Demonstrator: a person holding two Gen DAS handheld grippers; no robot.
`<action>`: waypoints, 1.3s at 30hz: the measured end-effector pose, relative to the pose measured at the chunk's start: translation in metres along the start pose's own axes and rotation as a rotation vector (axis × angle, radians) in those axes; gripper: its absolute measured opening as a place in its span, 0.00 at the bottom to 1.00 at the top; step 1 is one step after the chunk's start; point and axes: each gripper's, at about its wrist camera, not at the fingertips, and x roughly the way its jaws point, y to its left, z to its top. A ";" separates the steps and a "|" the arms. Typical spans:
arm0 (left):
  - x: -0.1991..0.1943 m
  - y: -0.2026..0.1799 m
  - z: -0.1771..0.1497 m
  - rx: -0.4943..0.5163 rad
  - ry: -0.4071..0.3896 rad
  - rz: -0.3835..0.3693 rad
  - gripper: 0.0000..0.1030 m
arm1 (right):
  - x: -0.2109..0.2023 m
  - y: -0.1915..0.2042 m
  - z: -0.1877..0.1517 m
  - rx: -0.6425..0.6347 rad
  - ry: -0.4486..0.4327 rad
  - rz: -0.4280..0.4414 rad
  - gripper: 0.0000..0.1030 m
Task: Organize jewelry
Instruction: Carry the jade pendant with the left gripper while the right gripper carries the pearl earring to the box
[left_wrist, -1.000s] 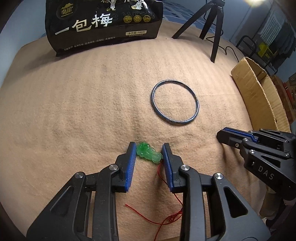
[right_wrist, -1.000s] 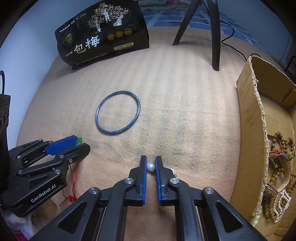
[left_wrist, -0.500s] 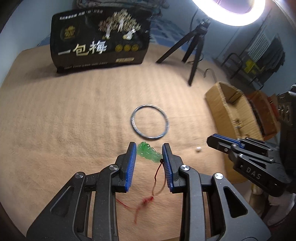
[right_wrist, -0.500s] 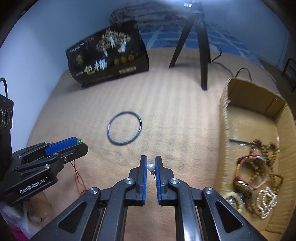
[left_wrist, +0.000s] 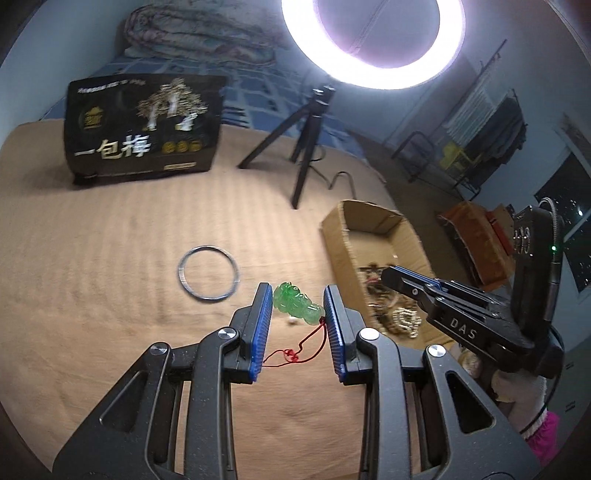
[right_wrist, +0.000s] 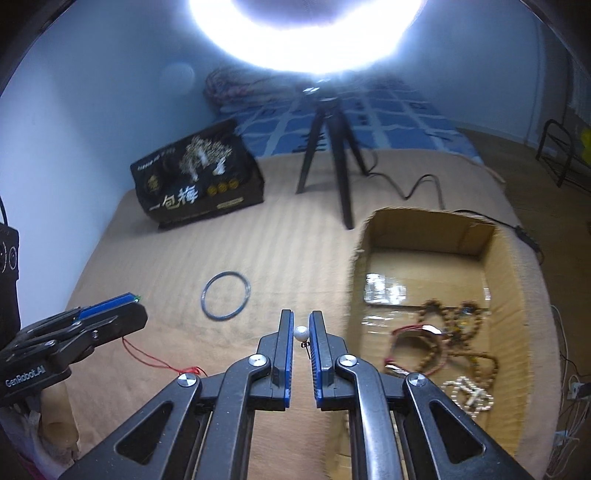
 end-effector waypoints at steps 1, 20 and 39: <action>0.001 -0.004 0.000 0.004 0.001 -0.005 0.27 | -0.004 -0.005 0.000 0.008 -0.005 -0.006 0.06; 0.026 -0.094 0.013 0.026 0.004 -0.180 0.27 | -0.038 -0.090 0.001 0.128 -0.063 -0.048 0.06; 0.089 -0.117 0.009 0.036 0.089 -0.190 0.27 | -0.003 -0.143 0.014 0.197 -0.041 -0.078 0.06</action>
